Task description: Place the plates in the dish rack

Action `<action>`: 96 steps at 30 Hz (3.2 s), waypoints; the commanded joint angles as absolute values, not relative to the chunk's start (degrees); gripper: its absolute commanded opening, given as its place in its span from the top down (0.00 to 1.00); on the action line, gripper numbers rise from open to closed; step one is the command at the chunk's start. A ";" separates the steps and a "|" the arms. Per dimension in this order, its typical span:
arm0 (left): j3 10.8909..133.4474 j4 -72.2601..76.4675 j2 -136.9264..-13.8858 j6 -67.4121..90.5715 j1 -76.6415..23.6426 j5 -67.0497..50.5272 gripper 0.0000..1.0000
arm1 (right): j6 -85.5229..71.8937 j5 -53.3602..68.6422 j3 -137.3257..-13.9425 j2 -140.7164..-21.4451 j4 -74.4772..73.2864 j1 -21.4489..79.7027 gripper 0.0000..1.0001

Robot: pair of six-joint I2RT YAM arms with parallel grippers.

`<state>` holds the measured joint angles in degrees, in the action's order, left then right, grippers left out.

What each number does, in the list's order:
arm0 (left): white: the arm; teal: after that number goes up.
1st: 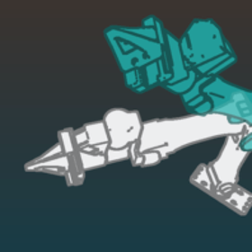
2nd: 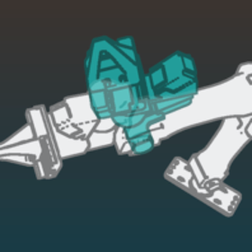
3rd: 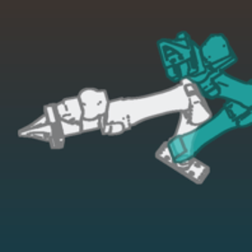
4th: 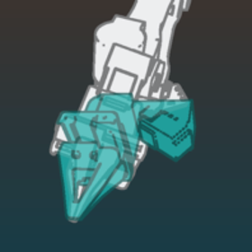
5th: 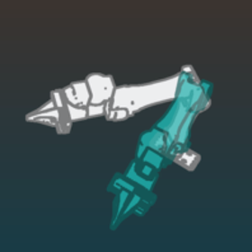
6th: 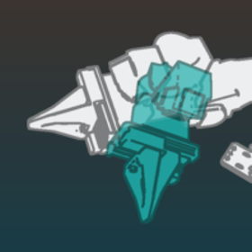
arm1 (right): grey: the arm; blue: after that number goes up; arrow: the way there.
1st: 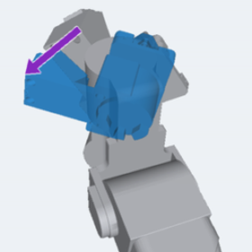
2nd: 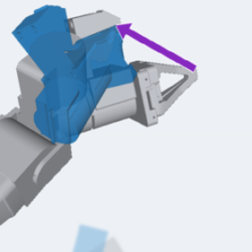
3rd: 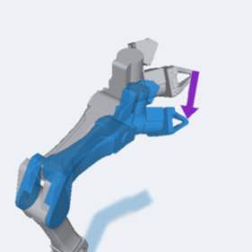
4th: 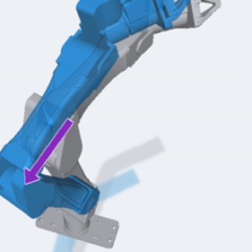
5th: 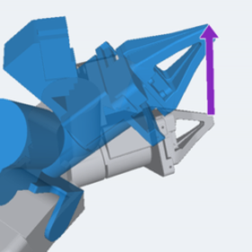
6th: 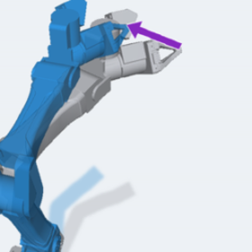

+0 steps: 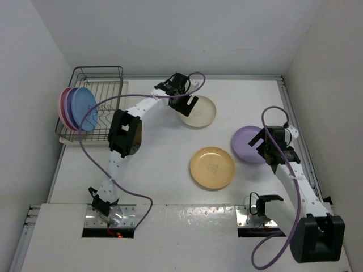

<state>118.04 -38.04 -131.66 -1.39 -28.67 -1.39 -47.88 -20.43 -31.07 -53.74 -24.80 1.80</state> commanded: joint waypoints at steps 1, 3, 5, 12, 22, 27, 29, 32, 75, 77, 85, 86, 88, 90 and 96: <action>127.78 -37.79 -134.81 4.39 -28.30 -6.94 0.12 | -49.31 -17.49 -29.19 -51.59 -24.52 -5.78 0.00; 128.32 -35.60 -137.01 6.50 -28.30 -6.94 0.12 | -48.69 -15.39 -28.13 -50.72 -23.82 -13.16 0.00; 127.36 -33.76 -139.04 7.20 -28.30 -5.63 0.13 | -47.73 -12.22 -27.42 -50.89 -22.94 -16.85 0.00; 123.94 -32.61 -142.12 10.98 -28.30 0.96 0.21 | -44.21 -10.46 -26.72 -51.42 -23.56 -19.86 0.04; 119.54 -32.08 -141.25 10.99 -28.30 2.55 0.85 | -43.42 -8.00 -26.80 -50.10 -22.32 -19.77 0.09; 121.19 -32.60 -134.14 6.26 -28.30 8.16 1.00 | -42.72 -7.03 -27.77 -47.99 -23.11 -19.43 0.12; 123.12 -32.61 -130.71 3.62 -27.78 12.89 1.00 | -41.93 -6.51 -28.47 -47.11 -23.29 -18.73 0.14; 125.06 -32.61 -123.33 -3.85 -27.77 21.66 1.00 | -40.61 -6.15 -29.79 -45.45 -23.90 -16.10 0.16; 53.53 41.47 -79.63 -65.39 -10.11 62.75 1.00 | -37.27 -30.85 -50.45 -54.49 -26.63 28.39 0.20; 52.66 43.67 -80.15 -66.35 -9.58 62.75 1.00 | -36.83 -31.55 -50.19 -53.70 -26.72 28.82 0.20; 51.50 43.34 -81.21 -64.80 -9.05 62.75 1.00 | -36.47 -33.57 -48.08 -51.42 -26.19 28.91 0.20; 51.50 41.85 -81.21 -63.21 -9.05 62.75 1.00 | -36.47 -33.75 -47.90 -51.24 -26.02 28.74 0.20; 51.50 35.44 -81.83 -56.89 -9.05 62.75 1.00 | -36.21 -33.92 -47.55 -50.89 -25.84 28.74 0.19; 51.50 31.92 -82.53 -53.11 -9.05 62.75 1.00 | -36.04 -34.28 -47.11 -50.54 -26.19 28.83 0.19; 50.98 34.54 -87.80 -53.96 -7.38 64.95 1.00 | -35.60 -34.63 -46.32 -49.84 -26.28 29.00 0.19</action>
<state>51.70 35.88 -84.31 -57.78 -8.84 65.56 -36.49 -33.08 -46.68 -50.96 -27.18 28.64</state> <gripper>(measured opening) 0.039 0.809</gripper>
